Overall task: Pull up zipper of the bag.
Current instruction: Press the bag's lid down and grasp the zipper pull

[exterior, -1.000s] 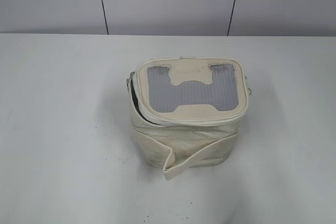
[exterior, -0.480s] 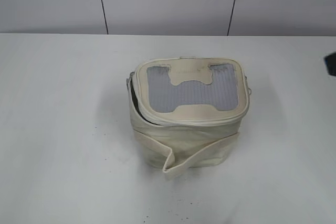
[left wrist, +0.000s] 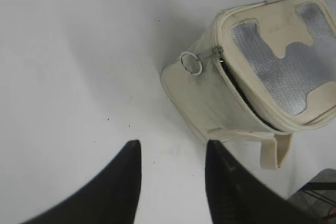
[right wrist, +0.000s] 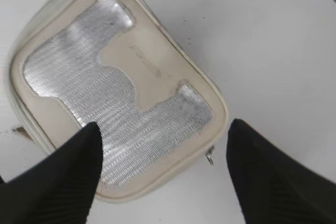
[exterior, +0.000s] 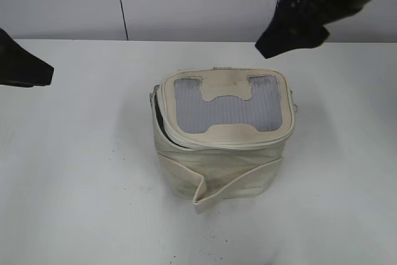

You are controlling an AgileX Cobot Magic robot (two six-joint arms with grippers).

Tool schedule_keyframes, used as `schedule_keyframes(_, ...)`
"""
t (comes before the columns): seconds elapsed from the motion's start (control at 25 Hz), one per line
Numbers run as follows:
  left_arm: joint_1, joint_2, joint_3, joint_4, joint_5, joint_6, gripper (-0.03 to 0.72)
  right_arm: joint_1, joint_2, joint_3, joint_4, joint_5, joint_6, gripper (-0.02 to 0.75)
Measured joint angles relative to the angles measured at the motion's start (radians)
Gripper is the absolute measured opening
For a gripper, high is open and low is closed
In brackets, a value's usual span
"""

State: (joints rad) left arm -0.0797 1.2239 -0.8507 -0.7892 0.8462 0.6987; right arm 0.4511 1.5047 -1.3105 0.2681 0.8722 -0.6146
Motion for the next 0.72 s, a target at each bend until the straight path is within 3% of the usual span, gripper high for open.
schedule_keyframes(0.16,0.000,0.089,-0.034,-0.010,0.023,0.035,0.318,0.000,0.173,-0.199,0.090,0.156,-0.087,0.504)
schedule_keyframes(0.36,0.000,0.176,-0.070,-0.094,0.065,0.107,0.318,0.000,0.362,-0.421,0.144,0.303,-0.122,0.491)
schedule_keyframes(0.52,0.000,0.230,-0.103,-0.155,0.083,0.169,0.318,0.000,0.477,-0.542,0.169,0.331,-0.132,0.489)
schedule_keyframes(0.72,-0.004,0.295,-0.147,-0.166,0.128,0.216,0.330,0.008,0.552,-0.570,0.224,0.332,-0.161,0.489)
